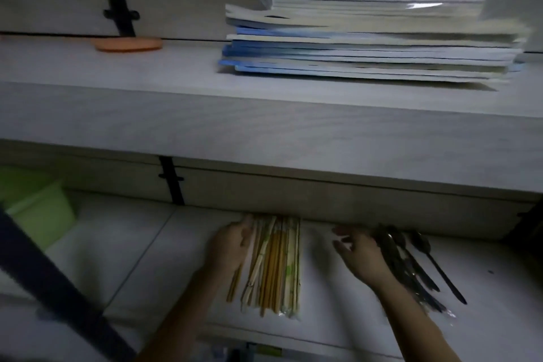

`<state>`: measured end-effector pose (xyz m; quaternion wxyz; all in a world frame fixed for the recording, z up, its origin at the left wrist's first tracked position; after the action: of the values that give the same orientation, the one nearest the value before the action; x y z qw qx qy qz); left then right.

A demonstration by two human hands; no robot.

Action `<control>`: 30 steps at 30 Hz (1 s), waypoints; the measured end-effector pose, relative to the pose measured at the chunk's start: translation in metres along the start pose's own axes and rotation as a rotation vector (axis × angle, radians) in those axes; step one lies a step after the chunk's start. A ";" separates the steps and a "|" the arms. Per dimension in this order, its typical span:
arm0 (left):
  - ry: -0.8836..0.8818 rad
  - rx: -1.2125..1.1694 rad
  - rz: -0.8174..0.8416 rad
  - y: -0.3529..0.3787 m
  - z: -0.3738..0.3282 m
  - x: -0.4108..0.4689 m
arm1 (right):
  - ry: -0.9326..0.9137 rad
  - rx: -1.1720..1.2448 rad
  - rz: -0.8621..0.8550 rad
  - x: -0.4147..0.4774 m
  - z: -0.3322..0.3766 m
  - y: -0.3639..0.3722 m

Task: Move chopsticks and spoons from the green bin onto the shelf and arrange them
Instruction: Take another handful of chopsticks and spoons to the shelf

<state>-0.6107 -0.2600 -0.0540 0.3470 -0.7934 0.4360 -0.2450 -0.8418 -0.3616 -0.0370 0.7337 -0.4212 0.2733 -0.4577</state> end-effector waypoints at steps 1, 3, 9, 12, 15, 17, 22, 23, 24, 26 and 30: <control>0.000 0.030 -0.004 -0.009 0.004 -0.009 | -0.091 -0.016 0.047 -0.002 0.019 0.004; -0.026 0.058 -0.016 -0.029 0.015 -0.028 | -0.271 -0.057 0.127 -0.007 0.058 0.015; -0.185 0.130 -0.114 -0.097 0.062 -0.093 | -0.703 -0.073 0.266 -0.031 0.171 0.060; -0.286 0.180 -0.114 -0.128 0.094 -0.131 | -0.854 -0.080 0.310 -0.047 0.221 0.087; -0.406 0.237 -0.135 -0.161 0.127 -0.165 | -0.953 -0.071 0.374 -0.066 0.268 0.110; -0.445 0.253 -0.224 -0.184 0.149 -0.184 | -1.005 -0.051 0.426 -0.081 0.300 0.125; -0.514 0.313 -0.326 -0.247 0.201 -0.215 | -1.061 -0.038 0.445 -0.108 0.379 0.167; -0.501 0.322 -0.329 -0.260 0.211 -0.218 | -1.065 -0.036 0.438 -0.112 0.394 0.176; -0.483 0.334 -0.328 -0.272 0.221 -0.220 | -1.064 -0.041 0.432 -0.115 0.409 0.184; -0.458 0.361 -0.321 -0.297 0.244 -0.222 | -1.028 -0.031 0.419 -0.121 0.439 0.198; -0.410 0.375 -0.339 -0.338 0.286 -0.212 | -0.962 -0.052 0.359 -0.119 0.491 0.228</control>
<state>-0.3422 0.1470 0.0034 0.5221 -0.8098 0.1657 -0.2104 -0.4062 -0.0221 0.0099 0.8329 -0.5485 -0.0159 -0.0722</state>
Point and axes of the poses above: each hand's wrist, its own x-axis towards the middle knuckle, its own y-axis out of the palm, z = x × y, the point moved 1 cm from there along x, towards the middle knuckle, and after that the axes turned 9 degrees about -x, right-handed, at the moved point
